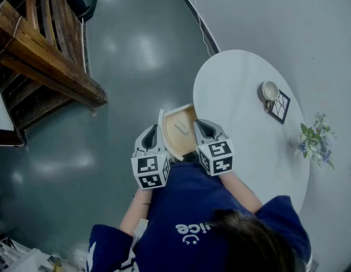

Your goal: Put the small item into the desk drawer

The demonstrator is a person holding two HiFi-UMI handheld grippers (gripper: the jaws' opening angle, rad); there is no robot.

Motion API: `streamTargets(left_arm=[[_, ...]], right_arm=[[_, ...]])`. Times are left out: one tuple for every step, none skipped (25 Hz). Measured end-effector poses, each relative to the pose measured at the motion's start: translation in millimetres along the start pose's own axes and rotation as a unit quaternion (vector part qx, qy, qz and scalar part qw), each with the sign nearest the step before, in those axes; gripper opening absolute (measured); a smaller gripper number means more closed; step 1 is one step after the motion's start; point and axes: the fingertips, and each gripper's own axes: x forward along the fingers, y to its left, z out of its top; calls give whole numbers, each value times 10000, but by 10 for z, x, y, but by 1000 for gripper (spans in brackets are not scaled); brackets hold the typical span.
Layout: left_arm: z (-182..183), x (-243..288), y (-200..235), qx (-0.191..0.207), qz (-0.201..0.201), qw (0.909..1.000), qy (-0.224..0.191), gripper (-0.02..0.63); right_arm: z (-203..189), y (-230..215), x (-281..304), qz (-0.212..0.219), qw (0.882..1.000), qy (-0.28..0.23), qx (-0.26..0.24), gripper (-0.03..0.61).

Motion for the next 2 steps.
streamTargets(left_arm=[[-1, 1, -1, -3, 0, 10000, 0, 5], [-1, 2, -2, -5, 1, 10000, -1, 5]], right_arm=[[-4, -7, 1, -4, 10000, 2, 12, 8], [-8, -13, 1, -9, 10000, 6, 24, 8]])
